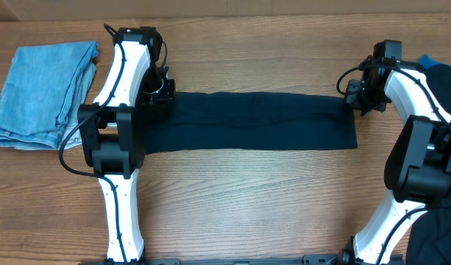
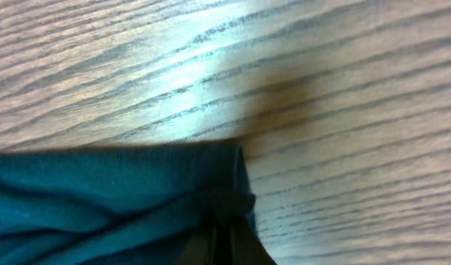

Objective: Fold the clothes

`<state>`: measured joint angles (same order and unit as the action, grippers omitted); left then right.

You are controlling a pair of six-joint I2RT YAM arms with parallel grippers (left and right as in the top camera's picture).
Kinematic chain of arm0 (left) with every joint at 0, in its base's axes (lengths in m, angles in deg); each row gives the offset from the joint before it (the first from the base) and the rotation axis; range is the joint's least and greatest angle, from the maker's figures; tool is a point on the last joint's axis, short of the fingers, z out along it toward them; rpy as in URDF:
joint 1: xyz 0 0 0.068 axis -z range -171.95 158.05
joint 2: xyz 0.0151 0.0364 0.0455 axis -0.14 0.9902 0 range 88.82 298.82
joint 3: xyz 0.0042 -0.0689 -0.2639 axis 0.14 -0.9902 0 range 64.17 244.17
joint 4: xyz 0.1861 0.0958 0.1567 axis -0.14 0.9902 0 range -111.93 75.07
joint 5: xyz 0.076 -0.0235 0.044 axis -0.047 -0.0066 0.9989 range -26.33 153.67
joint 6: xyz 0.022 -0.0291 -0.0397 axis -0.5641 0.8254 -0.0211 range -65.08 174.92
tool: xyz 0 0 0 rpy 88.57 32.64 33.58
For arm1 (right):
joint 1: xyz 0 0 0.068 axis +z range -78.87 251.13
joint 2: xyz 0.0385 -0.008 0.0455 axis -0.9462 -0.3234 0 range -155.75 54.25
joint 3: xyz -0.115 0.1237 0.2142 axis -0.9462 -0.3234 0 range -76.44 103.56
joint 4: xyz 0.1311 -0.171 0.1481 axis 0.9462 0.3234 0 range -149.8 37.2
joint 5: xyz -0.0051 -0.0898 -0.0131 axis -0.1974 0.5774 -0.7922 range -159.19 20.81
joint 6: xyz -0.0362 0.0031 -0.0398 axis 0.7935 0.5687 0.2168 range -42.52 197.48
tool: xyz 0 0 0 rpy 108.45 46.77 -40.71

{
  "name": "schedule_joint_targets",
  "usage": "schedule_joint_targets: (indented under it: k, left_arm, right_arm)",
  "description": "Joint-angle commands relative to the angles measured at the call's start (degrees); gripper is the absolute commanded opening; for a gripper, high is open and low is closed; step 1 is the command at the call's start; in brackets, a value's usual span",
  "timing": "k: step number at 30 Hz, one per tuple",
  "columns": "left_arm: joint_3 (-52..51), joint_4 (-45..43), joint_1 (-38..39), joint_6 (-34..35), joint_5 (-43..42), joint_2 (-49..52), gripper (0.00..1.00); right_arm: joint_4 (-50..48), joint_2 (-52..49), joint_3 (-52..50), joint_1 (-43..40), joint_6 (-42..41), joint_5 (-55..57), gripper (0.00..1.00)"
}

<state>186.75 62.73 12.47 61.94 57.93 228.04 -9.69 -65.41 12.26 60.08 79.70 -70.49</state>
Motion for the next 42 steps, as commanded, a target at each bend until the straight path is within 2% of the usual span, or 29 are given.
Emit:
schedule_joint_targets:
  k: [1, 6, 12, 19, 20, 21, 25, 27, 33, 35, 39, 41, 42]
  left_arm:
    - [-0.2, 0.2, 0.0, -0.8, 2.2, 0.2, 0.10]
    - [-0.2, 0.3, 0.0, -0.6, 4.9, 0.2, 0.10]
    - [-0.2, 0.4, 0.0, -0.6, 6.3, 0.2, 0.10]
    - [-0.2, 0.4, -0.6, -0.6, 6.8, 0.2, 0.11]
    - [-0.2, 0.4, -0.7, -0.6, 6.8, 0.2, 0.11]
    - [-0.2, 0.7, -0.9, -0.6, 6.8, 0.2, 0.11]
    - [-0.2, 0.8, -1.7, -0.6, 6.8, 0.2, 0.12]
    - [-0.2, 0.8, -1.9, -0.6, 6.8, 0.2, 0.11]
    - [-0.2, 0.8, -1.9, -0.6, 6.8, 0.2, 0.12]
    - [-0.2, 0.8, -1.9, -0.6, 6.8, 0.2, 0.13]
    - [-0.2, 0.6, -1.9, -0.6, 6.7, 0.2, 0.15]
    - [-0.2, 0.5, -1.9, -0.6, 6.5, 0.2, 0.15]
    - [-0.2, 0.5, -1.9, -0.6, 6.3, 0.2, 0.15]
  right_arm:
    - [-0.1, -0.1, -0.2, 0.0, 4.3, 1.3, 0.04]
    - [3.1, -0.1, -0.2, 0.0, 7.7, 2.2, 0.04]
    - [1.7, -0.1, -0.2, 0.0, 7.8, 8.4, 0.04]
    - [1.9, -0.1, -0.2, 0.0, 8.2, 8.3, 0.04]
    - [2.5, -0.1, -0.2, 0.0, 8.2, 8.3, 0.13]
    - [3.1, 0.0, -0.1, 0.0, 8.2, 8.3, 0.17]
    - [5.0, 0.0, 0.8, 0.0, 8.1, 8.4, 0.18]
    - [6.8, 0.0, 2.4, 0.0, 8.0, 8.3, 0.21]
    - [16.6, 0.0, 13.9, 0.1, 2.6, 6.9, 0.27]
    - [20.3, 0.0, 17.0, 0.2, 2.0, 2.2, 0.27]
    - [24.2, 0.0, 16.6, 0.1, 0.0, -3.2, 0.27]
    - [23.7, 0.0, 15.8, 0.1, -1.4, -3.9, 0.24]
    - [21.9, 0.0, 14.9, 0.1, -1.4, -4.0, 0.16]
